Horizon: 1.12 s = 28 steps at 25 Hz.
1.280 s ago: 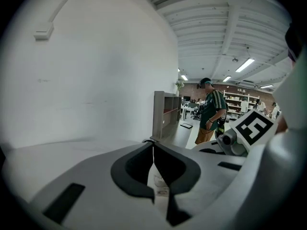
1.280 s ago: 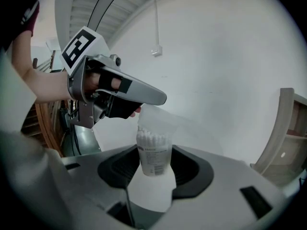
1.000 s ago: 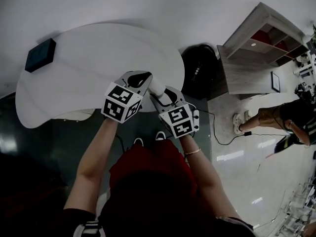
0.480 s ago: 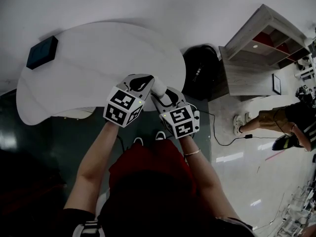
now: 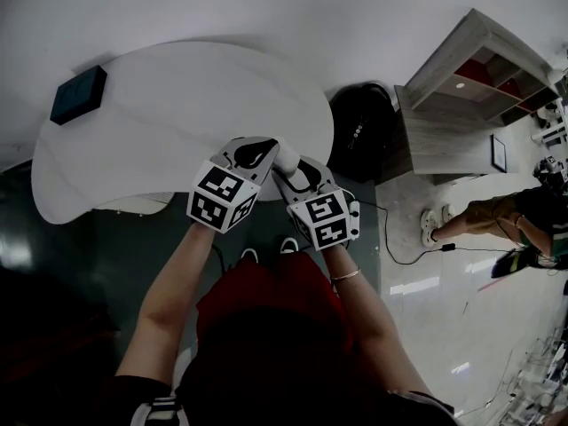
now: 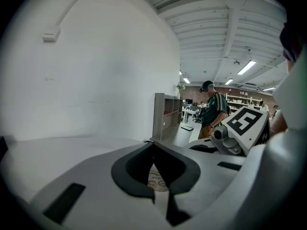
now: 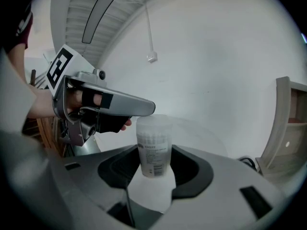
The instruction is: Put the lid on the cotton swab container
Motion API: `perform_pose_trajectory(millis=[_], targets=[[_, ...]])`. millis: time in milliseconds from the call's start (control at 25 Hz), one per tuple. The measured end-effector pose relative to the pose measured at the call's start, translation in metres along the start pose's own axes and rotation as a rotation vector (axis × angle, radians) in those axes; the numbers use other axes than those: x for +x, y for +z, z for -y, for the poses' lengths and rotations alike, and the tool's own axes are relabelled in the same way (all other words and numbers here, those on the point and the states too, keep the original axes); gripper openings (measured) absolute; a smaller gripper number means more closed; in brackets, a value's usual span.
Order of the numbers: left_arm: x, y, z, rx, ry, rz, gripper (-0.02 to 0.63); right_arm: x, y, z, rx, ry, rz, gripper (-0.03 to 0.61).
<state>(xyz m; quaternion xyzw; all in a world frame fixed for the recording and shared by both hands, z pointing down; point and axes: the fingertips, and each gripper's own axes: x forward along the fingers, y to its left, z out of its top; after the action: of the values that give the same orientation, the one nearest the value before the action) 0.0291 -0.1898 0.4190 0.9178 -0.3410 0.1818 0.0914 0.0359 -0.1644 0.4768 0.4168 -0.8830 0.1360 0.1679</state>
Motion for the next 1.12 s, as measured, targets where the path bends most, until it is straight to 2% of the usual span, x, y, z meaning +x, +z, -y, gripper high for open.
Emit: perform_pose_trajectory(millis=[320, 560, 1120], targets=[[-0.004, -0.015, -0.001, -0.019, 0.054, -0.013, 0.026, 0.003, -0.013, -0.003, -0.038, 0.038, -0.022, 0.209], [-0.019, -0.029, -0.01, -0.063, 0.113, -0.015, 0.026, 0.009, -0.017, 0.003, -0.024, 0.05, -0.031, 0.209], [-0.045, -0.067, -0.038, -0.17, 0.266, -0.054, 0.026, 0.034, -0.022, 0.002, -0.084, 0.107, -0.072, 0.21]])
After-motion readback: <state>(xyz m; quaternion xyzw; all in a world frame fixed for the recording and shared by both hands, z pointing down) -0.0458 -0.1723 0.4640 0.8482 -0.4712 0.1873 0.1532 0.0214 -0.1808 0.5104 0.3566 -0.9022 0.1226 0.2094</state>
